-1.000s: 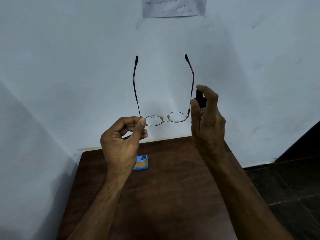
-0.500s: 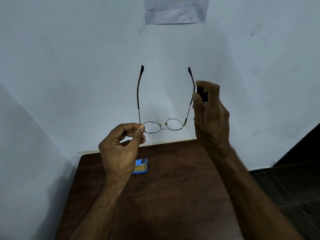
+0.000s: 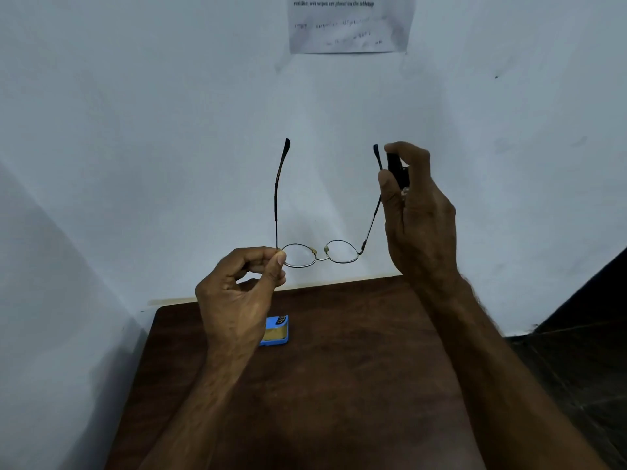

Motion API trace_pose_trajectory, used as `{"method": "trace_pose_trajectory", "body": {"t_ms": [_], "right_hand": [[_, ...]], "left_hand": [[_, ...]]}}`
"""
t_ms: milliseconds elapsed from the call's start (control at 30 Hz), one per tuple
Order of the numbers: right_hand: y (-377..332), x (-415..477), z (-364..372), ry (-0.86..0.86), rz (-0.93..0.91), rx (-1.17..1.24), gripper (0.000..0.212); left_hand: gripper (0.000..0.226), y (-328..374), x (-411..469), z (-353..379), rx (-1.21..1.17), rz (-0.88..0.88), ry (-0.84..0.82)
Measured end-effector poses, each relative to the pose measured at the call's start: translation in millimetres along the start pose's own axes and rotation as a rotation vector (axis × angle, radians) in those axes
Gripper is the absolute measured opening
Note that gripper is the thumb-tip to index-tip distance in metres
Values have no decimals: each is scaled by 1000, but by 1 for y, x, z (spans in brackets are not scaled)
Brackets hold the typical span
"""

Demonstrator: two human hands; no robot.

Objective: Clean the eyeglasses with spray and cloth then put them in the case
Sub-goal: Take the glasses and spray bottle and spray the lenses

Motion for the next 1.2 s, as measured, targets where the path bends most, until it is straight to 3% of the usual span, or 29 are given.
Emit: {"method": "trace_pose_trajectory", "body": {"t_ms": [200, 467, 933, 1200], "right_hand": [[0, 7, -1, -11, -28, -56, 31], [-4, -11, -5, 45, 130, 54, 39], [-24, -94, 41, -343, 31, 114, 45], [-40, -94, 51, -388, 54, 133, 22]], "left_hand": [[14, -5, 0, 3, 8, 9, -18], [11, -12, 3, 14, -54, -70, -2], [9, -21, 6, 36, -198, -173, 22], [10, -16, 0, 40, -171, -156, 42]]}}
Point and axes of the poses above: each hand's wrist, its own x-axis towards the middle knuckle, its own z-axis out of the palm, y = z × x, the point moved 3 cm from there along x, towards the middle knuckle, and after that the axes turned 1 degree about -z, right-handed, at the moved point
